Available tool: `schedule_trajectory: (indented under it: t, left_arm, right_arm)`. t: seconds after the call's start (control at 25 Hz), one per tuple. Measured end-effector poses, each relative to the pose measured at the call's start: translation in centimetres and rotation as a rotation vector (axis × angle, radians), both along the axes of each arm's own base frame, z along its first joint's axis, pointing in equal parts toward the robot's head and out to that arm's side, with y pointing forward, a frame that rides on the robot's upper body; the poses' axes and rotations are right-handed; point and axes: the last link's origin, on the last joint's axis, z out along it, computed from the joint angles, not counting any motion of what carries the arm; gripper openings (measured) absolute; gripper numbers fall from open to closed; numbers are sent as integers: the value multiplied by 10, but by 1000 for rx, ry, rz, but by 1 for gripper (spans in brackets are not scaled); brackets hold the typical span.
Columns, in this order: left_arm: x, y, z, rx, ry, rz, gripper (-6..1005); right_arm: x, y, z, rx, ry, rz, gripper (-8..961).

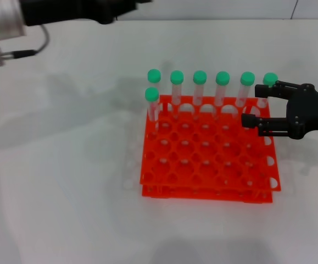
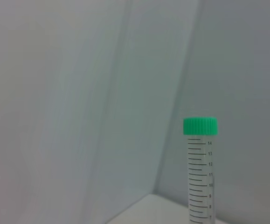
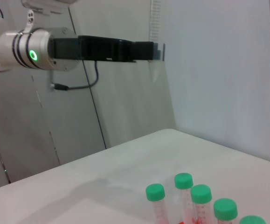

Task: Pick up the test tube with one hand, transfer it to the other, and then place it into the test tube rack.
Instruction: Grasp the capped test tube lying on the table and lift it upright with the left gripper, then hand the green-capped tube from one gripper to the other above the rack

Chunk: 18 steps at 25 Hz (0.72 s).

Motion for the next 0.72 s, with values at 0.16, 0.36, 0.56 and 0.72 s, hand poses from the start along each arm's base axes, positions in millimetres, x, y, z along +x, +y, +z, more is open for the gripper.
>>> schedule_trajectory:
  t: [0.16,0.36,0.56,0.72]
  left_arm:
    - [10,2,-21,-72,-13,-40,190]
    - [17,-2,-46,-152,22,-103,190]
    - [15,-9,-65,-203,51,-142,190]
    - [9,-13,-75,-233,89,-138,190]
  right_arm:
    - [-1,-1,0,-3,5,4,760]
    - [-1,-1,1,-1,8,6,758]
    - [-2,0,2,7,8,17,755]
    - [-4,1,3,14,14,21,754]
